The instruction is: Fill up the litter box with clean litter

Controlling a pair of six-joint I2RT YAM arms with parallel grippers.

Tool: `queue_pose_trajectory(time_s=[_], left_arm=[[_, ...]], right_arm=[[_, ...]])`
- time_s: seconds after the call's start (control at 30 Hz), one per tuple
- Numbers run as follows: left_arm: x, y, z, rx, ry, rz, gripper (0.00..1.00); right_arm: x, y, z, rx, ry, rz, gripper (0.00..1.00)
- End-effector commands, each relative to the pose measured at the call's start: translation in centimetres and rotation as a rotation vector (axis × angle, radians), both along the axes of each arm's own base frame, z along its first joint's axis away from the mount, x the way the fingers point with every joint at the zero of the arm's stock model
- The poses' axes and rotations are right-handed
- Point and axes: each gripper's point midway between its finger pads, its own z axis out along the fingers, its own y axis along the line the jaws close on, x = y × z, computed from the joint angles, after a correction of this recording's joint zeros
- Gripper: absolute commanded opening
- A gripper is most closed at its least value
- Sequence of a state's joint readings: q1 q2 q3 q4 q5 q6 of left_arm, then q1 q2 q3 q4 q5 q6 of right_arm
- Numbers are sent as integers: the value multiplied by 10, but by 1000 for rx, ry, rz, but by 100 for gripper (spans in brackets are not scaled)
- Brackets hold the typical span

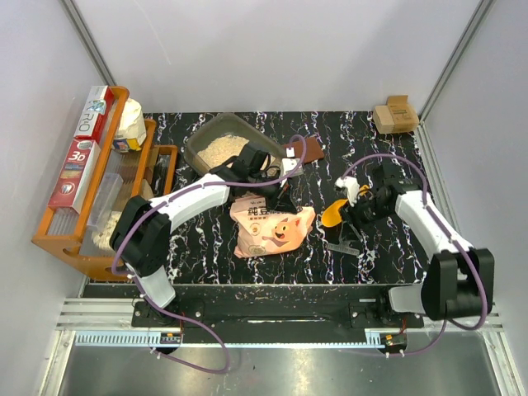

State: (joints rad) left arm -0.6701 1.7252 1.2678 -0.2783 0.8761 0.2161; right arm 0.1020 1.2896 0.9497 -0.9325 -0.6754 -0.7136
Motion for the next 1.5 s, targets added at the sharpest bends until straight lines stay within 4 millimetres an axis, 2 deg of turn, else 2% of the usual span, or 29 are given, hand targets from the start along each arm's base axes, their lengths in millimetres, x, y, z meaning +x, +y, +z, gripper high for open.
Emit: queue_pose_trajectory(time_s=[0.0, 0.13, 0.37, 0.57, 0.73, 0.83, 0.93, 1.13, 1.23, 1.27, 1.33, 1.37, 1.43, 1.47], left_arm=[[-4, -6, 21, -58, -38, -11, 0], [-5, -4, 22, -57, -41, -8, 0], [-7, -3, 21, -51, -35, -7, 0], [-8, -2, 21, -49, -37, -10, 0], [-8, -1, 19, -44, -39, -8, 0], [-8, 0, 18, -40, -35, -5, 0], [-9, 0, 17, -39, -35, -8, 0], [-9, 0, 17, -38, -38, -11, 0], [-9, 1, 16, -35, -39, -11, 0], [-8, 1, 16, -35, -41, -11, 0], [-9, 1, 16, -35, -39, -11, 0], [-8, 1, 17, -35, -42, -11, 0], [-9, 1, 17, -34, -48, -16, 0], [-9, 2, 16, -31, -49, -17, 0]], right_arm=[[-28, -19, -28, -115, 162, 39, 56], [-19, -22, -37, -135, 182, 2, 61], [-3, -31, -58, -196, 219, 11, 53], [8, -32, -71, -206, 199, 28, 53], [15, -30, -74, -201, 204, 25, 52], [15, -29, -78, -195, 212, 28, 52], [12, -27, -84, -181, 236, 40, 45], [12, -22, -92, -153, 256, 41, 45], [13, -17, -90, -125, 256, 46, 32], [13, -16, -88, -121, 250, 52, 18], [11, -15, -83, -106, 234, 77, 5], [5, -14, -77, -100, 249, 93, 1], [-1, -13, -61, -79, 200, 139, 0], [-12, -13, -52, -73, 217, 157, 0]])
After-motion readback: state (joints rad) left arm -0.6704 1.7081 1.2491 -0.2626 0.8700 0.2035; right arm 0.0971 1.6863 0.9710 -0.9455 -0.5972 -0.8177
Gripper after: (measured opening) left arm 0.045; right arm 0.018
